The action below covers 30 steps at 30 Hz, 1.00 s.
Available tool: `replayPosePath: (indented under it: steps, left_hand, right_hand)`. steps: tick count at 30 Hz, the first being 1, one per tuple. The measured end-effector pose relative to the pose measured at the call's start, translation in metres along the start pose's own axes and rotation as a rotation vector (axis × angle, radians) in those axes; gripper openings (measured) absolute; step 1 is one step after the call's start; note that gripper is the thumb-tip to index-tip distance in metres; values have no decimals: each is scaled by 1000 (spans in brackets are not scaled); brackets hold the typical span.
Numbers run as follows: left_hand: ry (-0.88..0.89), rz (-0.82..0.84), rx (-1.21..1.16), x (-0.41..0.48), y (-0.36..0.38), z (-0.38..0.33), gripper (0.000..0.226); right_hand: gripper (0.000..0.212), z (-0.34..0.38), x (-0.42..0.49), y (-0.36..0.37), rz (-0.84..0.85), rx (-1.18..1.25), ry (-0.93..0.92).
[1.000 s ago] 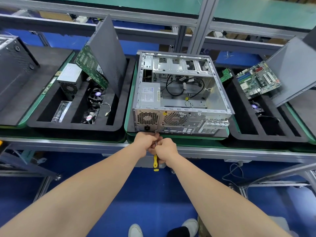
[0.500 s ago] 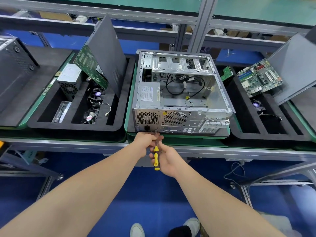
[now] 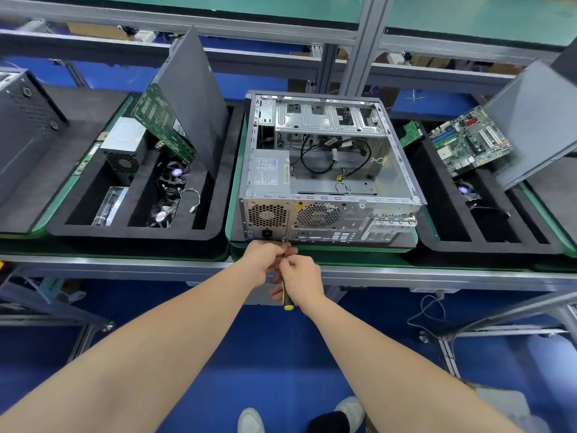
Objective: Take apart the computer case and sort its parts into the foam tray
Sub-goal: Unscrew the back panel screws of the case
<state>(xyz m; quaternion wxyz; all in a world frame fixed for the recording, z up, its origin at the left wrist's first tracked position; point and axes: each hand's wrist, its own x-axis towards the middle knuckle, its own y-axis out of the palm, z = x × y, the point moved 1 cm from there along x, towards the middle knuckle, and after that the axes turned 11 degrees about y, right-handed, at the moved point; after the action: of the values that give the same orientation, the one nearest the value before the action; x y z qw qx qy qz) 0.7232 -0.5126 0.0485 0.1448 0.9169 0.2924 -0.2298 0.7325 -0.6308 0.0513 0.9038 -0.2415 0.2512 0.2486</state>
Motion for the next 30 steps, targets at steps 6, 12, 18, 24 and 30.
replayPosePath:
  steps: [6,12,18,24,30]
  left_hand:
    - [-31,-48,16,3,2,1,20]
    - [-33,-58,29,5,1,3,27]
    - [5,-21,68,3,-1,-1,20]
    - [4,50,48,4,-2,0,16]
    - [-7,78,51,5,-6,0,17]
  right_hand:
    - [25,11,3,3,-306,-613,-155]
    - [24,15,5,7,-318,-608,-139]
    - [29,4,8,0,-154,-149,-33]
    - [34,-7,8,5,360,797,430]
    - [29,-2,4,4,472,936,470]
